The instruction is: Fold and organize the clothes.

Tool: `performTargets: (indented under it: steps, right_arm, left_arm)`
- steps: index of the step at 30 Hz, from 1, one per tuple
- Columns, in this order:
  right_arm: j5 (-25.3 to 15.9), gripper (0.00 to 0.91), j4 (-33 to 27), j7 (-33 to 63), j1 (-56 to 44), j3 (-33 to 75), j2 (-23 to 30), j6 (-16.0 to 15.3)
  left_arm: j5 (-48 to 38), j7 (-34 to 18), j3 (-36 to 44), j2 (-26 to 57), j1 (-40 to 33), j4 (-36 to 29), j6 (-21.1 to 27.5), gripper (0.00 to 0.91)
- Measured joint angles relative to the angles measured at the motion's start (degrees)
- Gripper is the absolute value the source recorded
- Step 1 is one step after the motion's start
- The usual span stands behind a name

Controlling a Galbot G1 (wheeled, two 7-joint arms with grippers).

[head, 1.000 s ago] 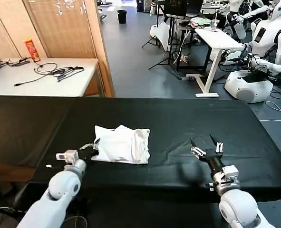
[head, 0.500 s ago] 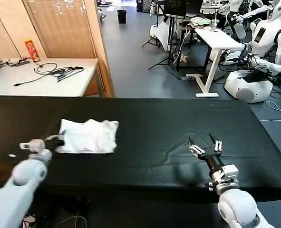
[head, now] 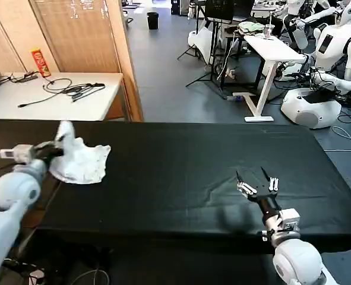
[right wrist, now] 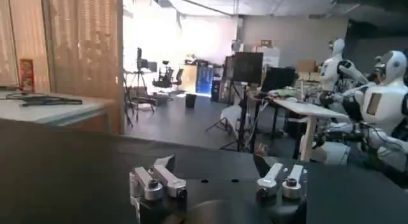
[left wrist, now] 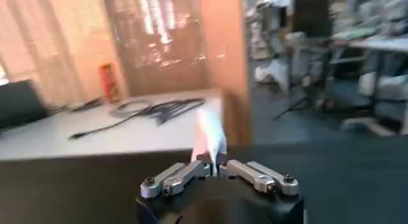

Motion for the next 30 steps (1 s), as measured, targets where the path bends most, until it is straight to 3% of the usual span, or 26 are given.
performTargets:
  steps: [3,6,7,8,13,18,26,30]
  right_arm:
    - [-0.6,0.878,0.3,0.0,-0.4,0.3,-0.2,-0.1]
    - [-0.6,0.878,0.4,0.0,-0.7,0.9,-0.6,-0.2]
    - [-0.6,0.878,0.4,0.0,-0.8,1.1,-0.6,-0.2]
    - [-0.6,0.878,0.4,0.0,-1.0,1.3,-0.6,-0.2]
    - [-0.6,0.878,0.1,0.0,-1.7,2.4,-0.1,-0.2]
    - [-0.5,0.878,-0.3,-0.1,-1.7,3.3,0.2,-0.2]
    - [-1.5,0.878,-2.1,-1.4,0.4,0.9,1.0,-1.8]
    - [1.6,0.878,-2.9,-2.5,1.4,-1.3,1.0,-4.2]
  left_arm:
    - [1.5,-2.2,4.4,-3.2,-1.6,-7.2,2.2,0.000]
    - [4.3,-2.4,10.4,-7.7,-2.9,-10.5,3.0,0.000]
    - [5.2,-2.4,12.4,-9.1,-3.2,-10.9,3.1,0.800]
    - [6.4,-2.4,14.6,-10.7,-3.3,-10.9,3.1,0.878]
    - [10.3,-2.8,26.2,-19.5,-3.6,-8.0,3.6,0.878]
    - [8.3,-4.5,33.5,-26.0,-3.3,-5.8,4.9,0.878]
    - [0.6,-6.2,33.9,-27.4,-1.8,-8.9,6.4,0.878]
    - [1.1,-4.3,31.2,-25.8,-0.3,-11.7,4.9,0.878]
